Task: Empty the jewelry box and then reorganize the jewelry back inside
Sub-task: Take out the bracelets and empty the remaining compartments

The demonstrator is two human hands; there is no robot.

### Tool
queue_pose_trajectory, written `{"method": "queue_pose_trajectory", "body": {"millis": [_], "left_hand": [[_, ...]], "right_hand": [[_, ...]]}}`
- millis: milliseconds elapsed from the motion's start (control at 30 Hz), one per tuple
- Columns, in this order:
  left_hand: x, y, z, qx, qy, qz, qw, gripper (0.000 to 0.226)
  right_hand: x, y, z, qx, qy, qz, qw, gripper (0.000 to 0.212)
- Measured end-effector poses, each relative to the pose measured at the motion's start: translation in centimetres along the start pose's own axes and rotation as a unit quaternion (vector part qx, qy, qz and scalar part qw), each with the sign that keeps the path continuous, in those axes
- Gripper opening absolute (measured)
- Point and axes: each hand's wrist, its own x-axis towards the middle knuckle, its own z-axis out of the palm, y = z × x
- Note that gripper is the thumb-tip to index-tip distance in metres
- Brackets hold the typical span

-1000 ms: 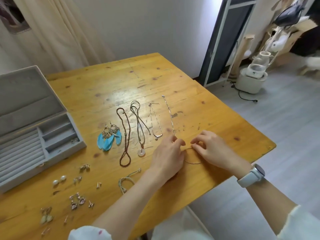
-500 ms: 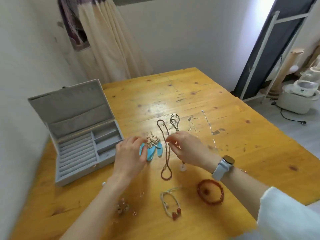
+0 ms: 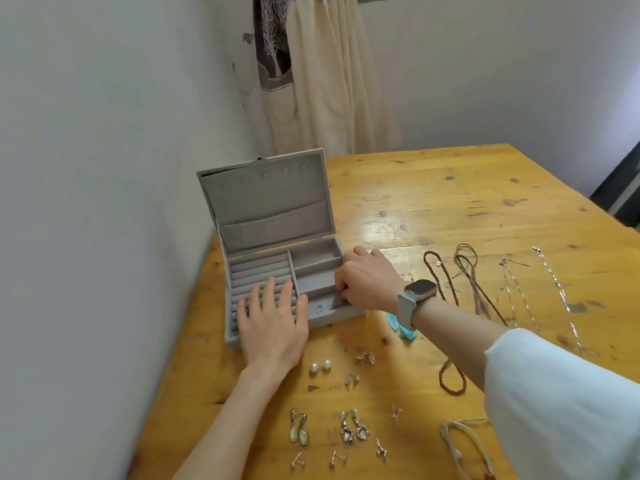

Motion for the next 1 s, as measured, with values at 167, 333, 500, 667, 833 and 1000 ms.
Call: {"method": "queue_pose_trajectory", "body": {"millis": [167,333,500,667,833,1000], "left_hand": [[-0.1,-0.1,0.2,-0.013,-0.004,-0.001,1.0,0.069],[0.0,-0.1,0.3,-0.021,-0.003,-0.008,1.0,0.069],[-0.1,0.1,0.1,-0.022,-0.001,-0.012,1.0,0.07],[-0.1,0.1,0.2,-0.021,-0.001,-0.016,1.0,0.068],[-0.2,0.1,0.1,-0.02,0.001,-0.014,1.0,0.066],[-0.2,0.2,0.0,-0.023,0.003,-0.013,1.0,0.069]], "right_hand": [[0.1,0.6,0.6,0.022,-0.021,-0.029,0.999,0.016],[-0.4,1.4,-0.1,0.185,-0.014,-0.003,0.983,0.013],[-0.4,1.2,-0.2,0.071,0.016,-0.038,0.997,0.021],[0.3,0.6,0.0,-0.019,-0.024,-0.11,0.993,0.022],[0.7,0.7,0.3,-0.004,-0.021,-0.114,0.993,0.018],[0.7,0.6,0.5,0.019,-0.038,-0.128,0.991,0.015]]}}
